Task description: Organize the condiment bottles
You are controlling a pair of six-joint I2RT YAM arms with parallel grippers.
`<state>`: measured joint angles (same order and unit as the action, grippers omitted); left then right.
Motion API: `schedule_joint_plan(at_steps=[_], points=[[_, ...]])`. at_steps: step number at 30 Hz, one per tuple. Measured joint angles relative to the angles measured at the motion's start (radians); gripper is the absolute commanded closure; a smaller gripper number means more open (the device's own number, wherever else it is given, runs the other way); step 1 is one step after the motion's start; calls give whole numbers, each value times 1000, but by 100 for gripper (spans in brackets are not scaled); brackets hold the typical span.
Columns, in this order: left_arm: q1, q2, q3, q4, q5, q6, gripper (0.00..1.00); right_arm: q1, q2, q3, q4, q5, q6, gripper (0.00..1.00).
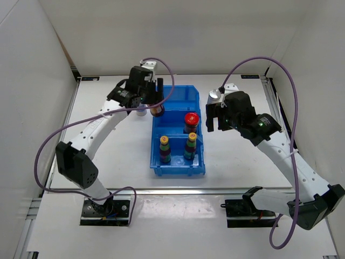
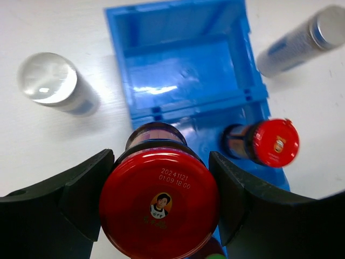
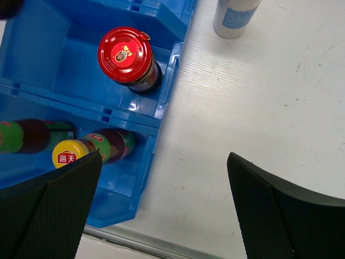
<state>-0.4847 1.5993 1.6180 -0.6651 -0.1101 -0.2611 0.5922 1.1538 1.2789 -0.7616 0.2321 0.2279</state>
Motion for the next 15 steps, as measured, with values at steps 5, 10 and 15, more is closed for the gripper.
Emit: schedule_joint_plan(at_steps=[5,10,15], points=[[-69,79,-3,13,37,-5,68,0,0,0,-2,0,0,0],[-101,174,-14,17,59,-10,65,0,0,0,-8,1,0,0],[-101,240,-42,22,58,-10,57,0,0,0,-10,2,0,0]])
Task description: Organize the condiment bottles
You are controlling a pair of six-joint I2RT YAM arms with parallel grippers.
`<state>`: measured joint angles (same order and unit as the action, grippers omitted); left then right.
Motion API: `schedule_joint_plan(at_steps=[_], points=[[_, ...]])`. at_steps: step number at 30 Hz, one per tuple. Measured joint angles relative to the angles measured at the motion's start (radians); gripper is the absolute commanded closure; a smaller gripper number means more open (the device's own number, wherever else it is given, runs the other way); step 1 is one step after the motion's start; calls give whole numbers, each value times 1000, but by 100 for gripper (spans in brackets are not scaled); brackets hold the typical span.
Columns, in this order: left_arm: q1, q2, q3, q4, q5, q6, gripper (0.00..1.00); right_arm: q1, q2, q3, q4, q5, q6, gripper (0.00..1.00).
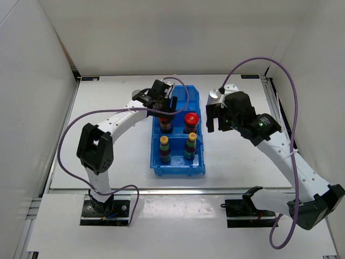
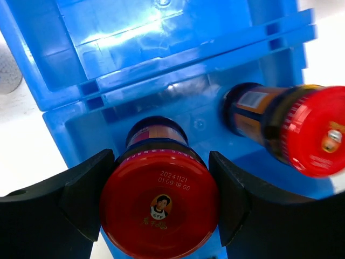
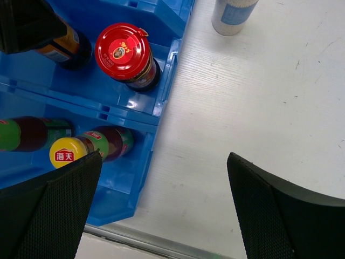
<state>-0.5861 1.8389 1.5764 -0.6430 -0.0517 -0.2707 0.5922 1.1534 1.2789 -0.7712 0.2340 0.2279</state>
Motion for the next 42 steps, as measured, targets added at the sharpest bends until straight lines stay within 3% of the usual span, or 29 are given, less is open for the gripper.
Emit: schedule_joint_plan(at_steps=[5,7,19,25,33,42], points=[[2,37,-2,4,-2,0,30,0,0,0,-17,7,0,0],[2,44,-2,9,-2,-1,1,0,0,0,-18,12,1,0],[2,-2,53,22,-50,19,1,-11,23,2,-21,44,21,0],[11,-199,72,15,-194,84,1,-93,169,70,-27,53,31,0],[210,-613,-278,46,-335,97,1,-187,406,271,2,45,14,0],[222,-877,-774,168,-383,68,1,-253,684,473,27,-37,0,0]])
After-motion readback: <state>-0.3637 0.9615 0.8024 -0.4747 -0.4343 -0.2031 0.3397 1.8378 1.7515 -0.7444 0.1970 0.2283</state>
